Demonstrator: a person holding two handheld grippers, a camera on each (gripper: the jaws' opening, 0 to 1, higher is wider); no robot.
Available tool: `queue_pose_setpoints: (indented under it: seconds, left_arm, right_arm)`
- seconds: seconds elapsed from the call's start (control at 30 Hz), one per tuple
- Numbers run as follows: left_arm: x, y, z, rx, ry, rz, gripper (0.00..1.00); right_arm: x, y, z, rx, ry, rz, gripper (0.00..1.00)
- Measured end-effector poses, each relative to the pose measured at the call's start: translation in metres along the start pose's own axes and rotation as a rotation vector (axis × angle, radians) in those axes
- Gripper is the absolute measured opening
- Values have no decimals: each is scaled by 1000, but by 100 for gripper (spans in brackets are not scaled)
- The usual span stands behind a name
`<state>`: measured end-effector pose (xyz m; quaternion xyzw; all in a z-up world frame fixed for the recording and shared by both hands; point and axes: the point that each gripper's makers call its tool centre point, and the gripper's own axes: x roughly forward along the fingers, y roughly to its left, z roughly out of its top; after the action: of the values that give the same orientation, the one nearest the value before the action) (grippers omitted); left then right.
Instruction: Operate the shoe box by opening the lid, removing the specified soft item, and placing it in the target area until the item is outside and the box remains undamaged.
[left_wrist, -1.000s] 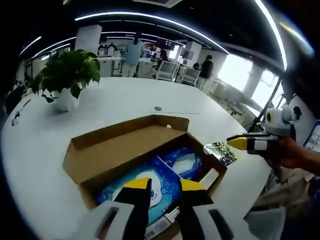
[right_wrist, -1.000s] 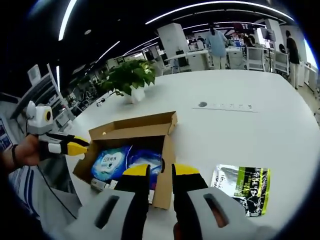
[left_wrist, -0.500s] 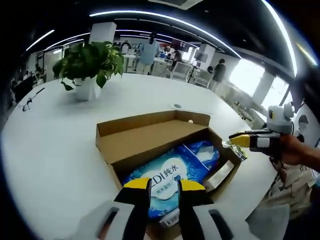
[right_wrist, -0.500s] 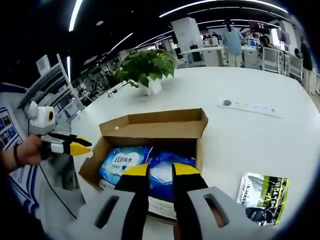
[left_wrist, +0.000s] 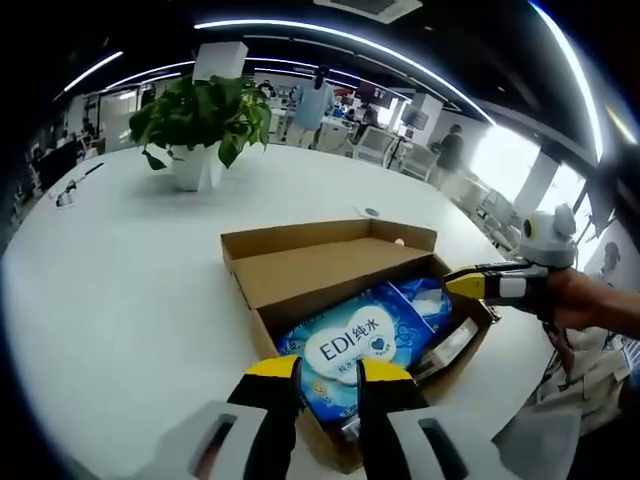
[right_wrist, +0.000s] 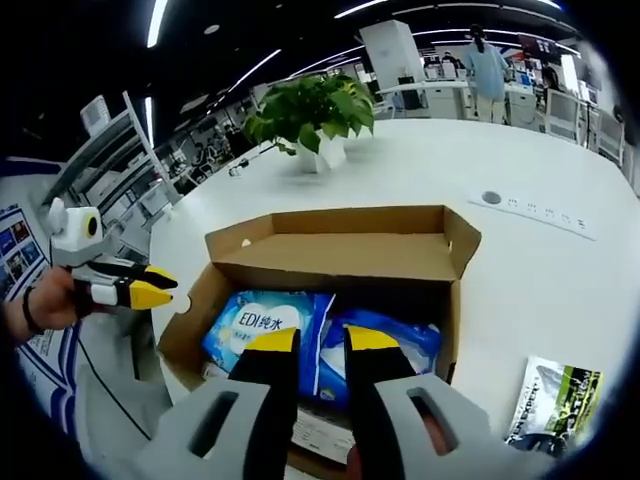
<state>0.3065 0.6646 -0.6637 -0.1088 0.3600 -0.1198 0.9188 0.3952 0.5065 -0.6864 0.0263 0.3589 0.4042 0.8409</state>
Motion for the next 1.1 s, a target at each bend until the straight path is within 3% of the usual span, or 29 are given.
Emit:
queue_pose_setpoints:
  seconds: [0.37,0.77,1.1]
  left_arm:
    - [-14,9,-10,-22,-8,5,25]
    - [-19,21,-14,-48,-11,16,25]
    - [-20,25,-12,-59,-19,23,25]
  right_arm:
    - [34,5,-12,-15,72,22,18]
    - [51,3,-17,-6,100,30,16]
    - [55,5,-25,-23,124,25,3]
